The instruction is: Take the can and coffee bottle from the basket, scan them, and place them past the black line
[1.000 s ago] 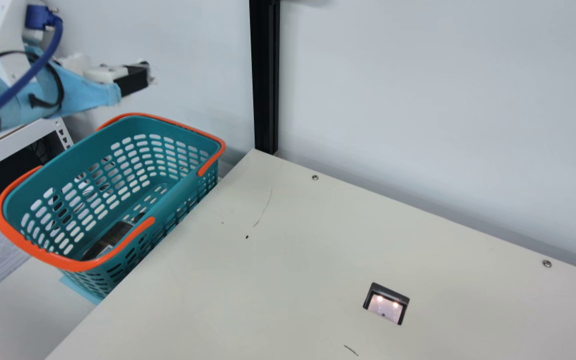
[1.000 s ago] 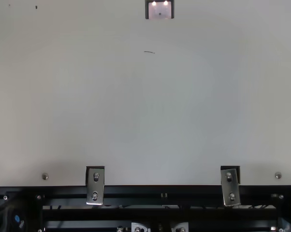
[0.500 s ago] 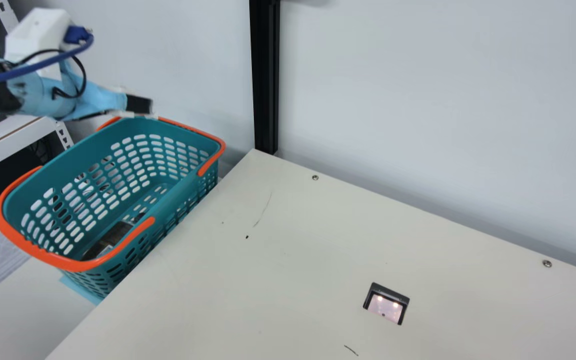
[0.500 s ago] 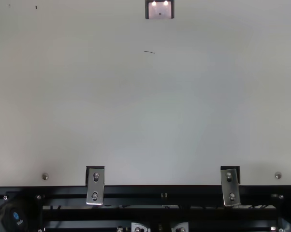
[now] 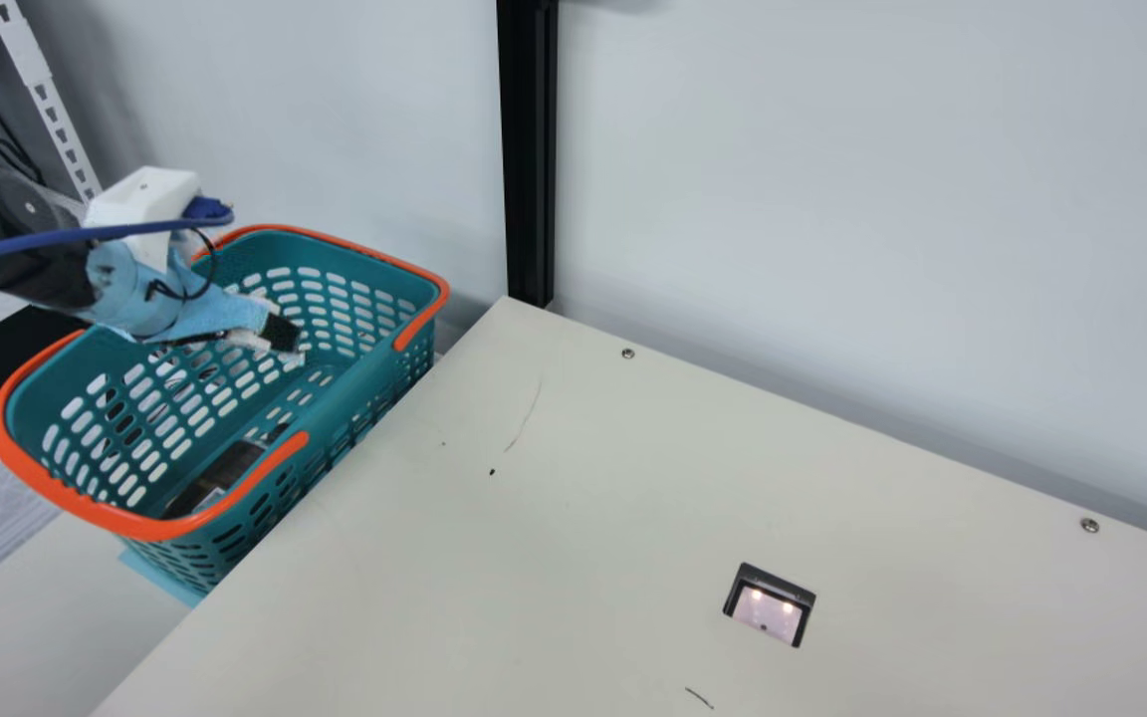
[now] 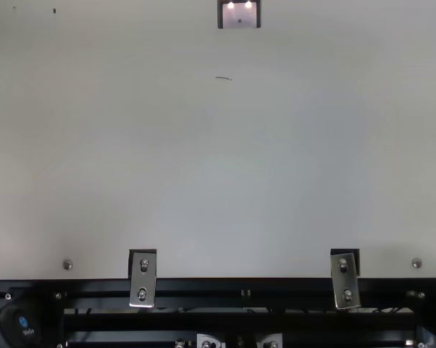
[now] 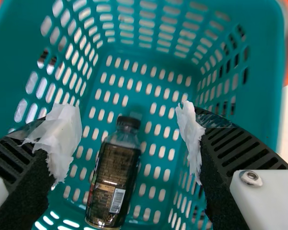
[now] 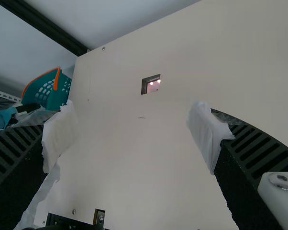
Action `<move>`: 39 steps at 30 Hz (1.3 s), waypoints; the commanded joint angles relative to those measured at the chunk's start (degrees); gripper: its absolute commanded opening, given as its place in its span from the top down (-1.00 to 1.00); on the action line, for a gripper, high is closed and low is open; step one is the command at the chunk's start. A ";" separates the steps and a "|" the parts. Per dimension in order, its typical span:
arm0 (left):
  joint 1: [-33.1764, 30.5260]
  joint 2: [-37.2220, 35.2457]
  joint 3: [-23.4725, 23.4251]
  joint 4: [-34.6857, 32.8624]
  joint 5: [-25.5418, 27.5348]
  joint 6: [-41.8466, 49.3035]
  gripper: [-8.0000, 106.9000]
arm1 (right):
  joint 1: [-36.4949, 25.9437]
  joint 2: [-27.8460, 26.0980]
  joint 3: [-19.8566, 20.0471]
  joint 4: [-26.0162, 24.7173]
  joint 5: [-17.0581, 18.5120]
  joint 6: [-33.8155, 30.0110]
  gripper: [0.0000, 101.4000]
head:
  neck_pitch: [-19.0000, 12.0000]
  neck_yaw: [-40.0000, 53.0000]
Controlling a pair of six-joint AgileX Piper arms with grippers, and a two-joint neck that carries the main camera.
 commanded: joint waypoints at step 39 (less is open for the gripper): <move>-2.86 22.04 -16.36 24.75 11.77 -13.20 -0.71 | 0.00 0.00 0.00 0.00 0.00 0.00 -1.00 | -1.53 0.62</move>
